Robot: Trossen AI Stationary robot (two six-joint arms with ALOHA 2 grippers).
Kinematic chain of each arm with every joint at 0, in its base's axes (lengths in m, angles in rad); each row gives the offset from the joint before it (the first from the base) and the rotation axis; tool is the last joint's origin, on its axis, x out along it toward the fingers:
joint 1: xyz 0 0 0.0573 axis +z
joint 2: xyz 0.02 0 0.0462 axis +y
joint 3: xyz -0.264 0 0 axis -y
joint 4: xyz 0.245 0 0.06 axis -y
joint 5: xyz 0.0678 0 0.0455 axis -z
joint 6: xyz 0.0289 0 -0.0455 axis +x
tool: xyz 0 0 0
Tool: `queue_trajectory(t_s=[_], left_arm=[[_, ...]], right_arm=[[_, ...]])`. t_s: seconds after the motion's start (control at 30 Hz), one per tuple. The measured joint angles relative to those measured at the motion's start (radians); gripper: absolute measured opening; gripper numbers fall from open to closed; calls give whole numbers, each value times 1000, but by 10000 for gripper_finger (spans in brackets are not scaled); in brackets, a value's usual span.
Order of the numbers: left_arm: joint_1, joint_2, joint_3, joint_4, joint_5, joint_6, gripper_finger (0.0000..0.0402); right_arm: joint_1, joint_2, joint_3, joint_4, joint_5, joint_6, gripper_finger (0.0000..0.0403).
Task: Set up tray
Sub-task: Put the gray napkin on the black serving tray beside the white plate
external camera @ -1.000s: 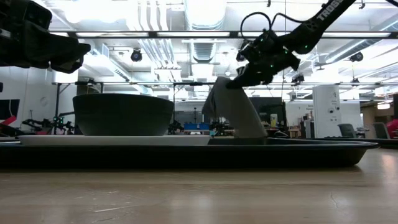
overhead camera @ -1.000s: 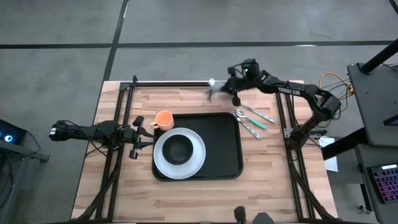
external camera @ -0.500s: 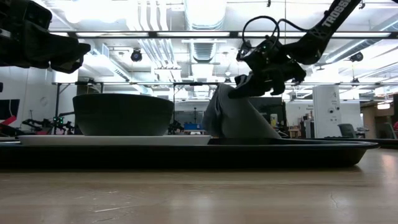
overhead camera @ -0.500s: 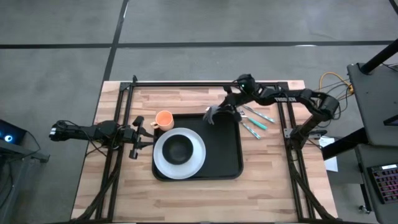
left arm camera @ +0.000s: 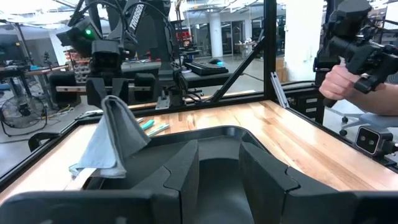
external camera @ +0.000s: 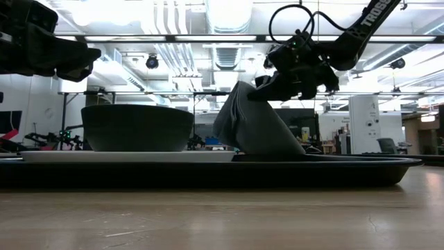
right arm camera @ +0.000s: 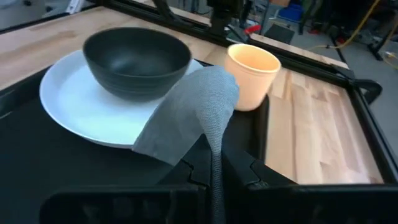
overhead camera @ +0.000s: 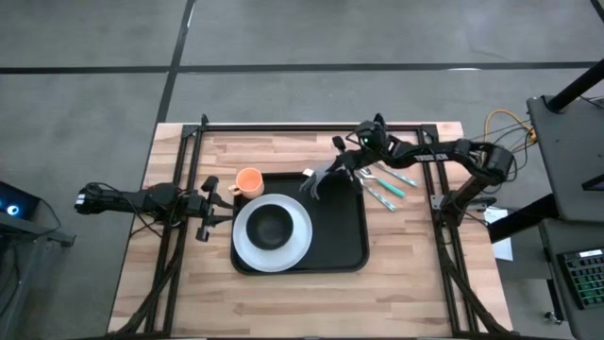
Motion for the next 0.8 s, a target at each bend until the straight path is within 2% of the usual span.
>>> queue_trajectory(t_s=[0.3, 0.8], left_arm=[[0, 0, 0, 0, 0, 0, 96], [0, 0, 0, 0, 0, 0, 96]], right_arm=[[55, 0, -1, -2, -6, -31, 8], [119, 0, -31, -4, -115, -62, 8]])
